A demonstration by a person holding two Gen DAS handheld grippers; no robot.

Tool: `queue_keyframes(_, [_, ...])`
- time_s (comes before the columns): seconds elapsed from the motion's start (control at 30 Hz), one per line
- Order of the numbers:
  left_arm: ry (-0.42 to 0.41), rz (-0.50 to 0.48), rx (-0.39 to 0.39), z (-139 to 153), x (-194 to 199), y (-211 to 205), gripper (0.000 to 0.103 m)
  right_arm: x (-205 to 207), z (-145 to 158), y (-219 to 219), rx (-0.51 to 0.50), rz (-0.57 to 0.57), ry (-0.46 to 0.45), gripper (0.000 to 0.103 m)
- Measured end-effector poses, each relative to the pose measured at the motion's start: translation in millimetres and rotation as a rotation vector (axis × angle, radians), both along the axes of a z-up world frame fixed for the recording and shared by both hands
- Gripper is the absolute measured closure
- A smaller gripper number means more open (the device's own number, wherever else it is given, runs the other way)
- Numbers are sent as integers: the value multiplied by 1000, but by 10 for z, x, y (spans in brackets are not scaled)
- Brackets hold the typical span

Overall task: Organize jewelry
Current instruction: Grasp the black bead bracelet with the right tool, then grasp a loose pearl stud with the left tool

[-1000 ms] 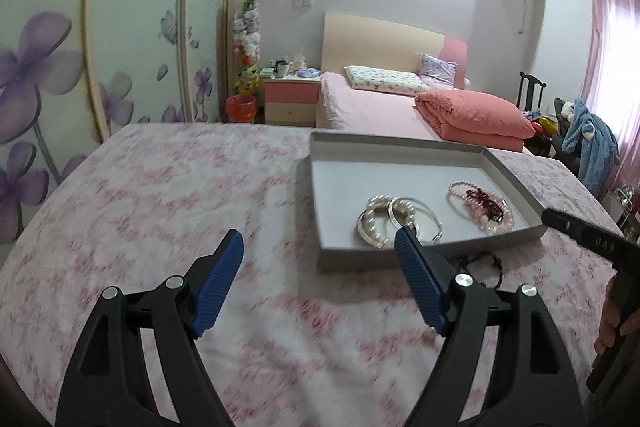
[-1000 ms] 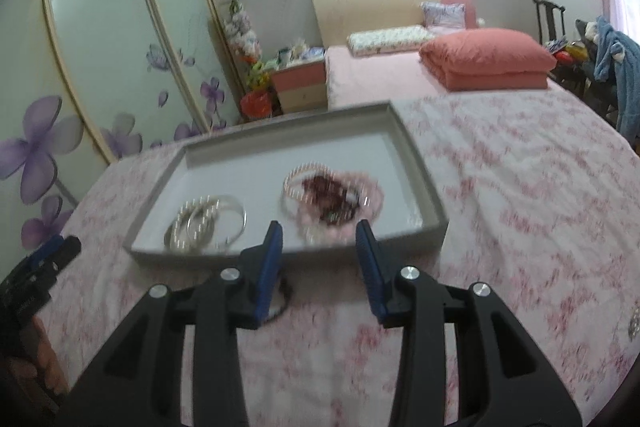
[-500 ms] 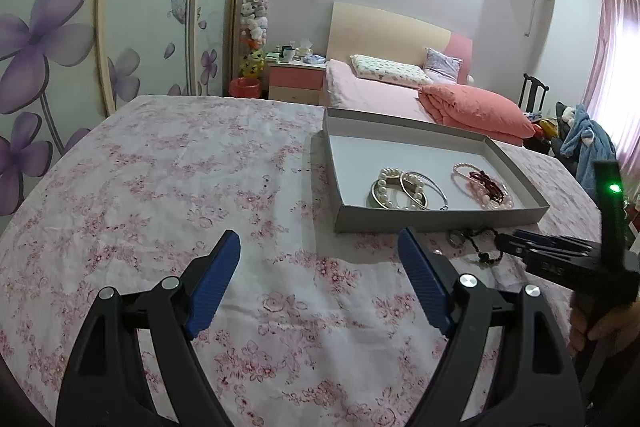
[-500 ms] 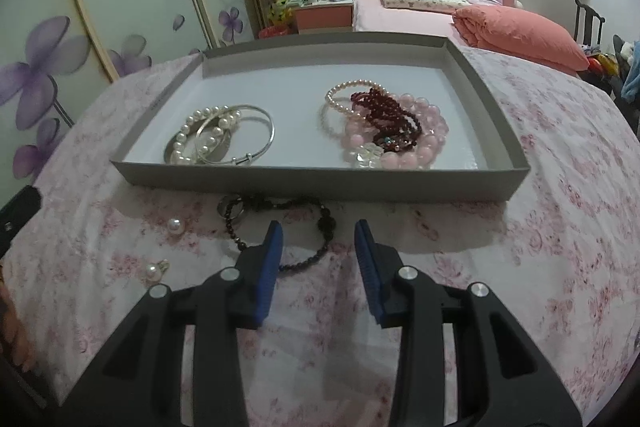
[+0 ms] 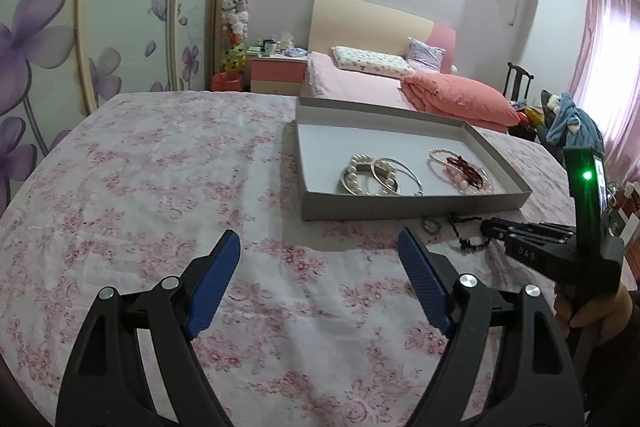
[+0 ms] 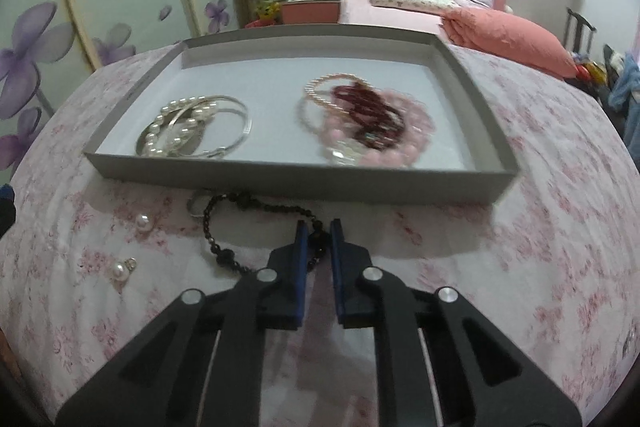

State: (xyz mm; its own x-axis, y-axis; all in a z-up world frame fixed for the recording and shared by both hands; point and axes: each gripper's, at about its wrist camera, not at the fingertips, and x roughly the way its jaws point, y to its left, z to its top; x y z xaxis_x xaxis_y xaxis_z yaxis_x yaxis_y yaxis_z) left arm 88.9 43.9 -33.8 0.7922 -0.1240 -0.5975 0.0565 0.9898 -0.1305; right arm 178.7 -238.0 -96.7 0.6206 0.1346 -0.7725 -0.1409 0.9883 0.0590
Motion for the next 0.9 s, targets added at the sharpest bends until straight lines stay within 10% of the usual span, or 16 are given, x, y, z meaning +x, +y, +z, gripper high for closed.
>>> queue_keyframes(0.53, [135,-163,85,-271,128,-653,23,-64,-53,-553,-20,-155,4,91])
queue_keyframes(0.9, [221,-140,141,-463,305,-877,58,-44,-60,-579,-3,-148,6,91])
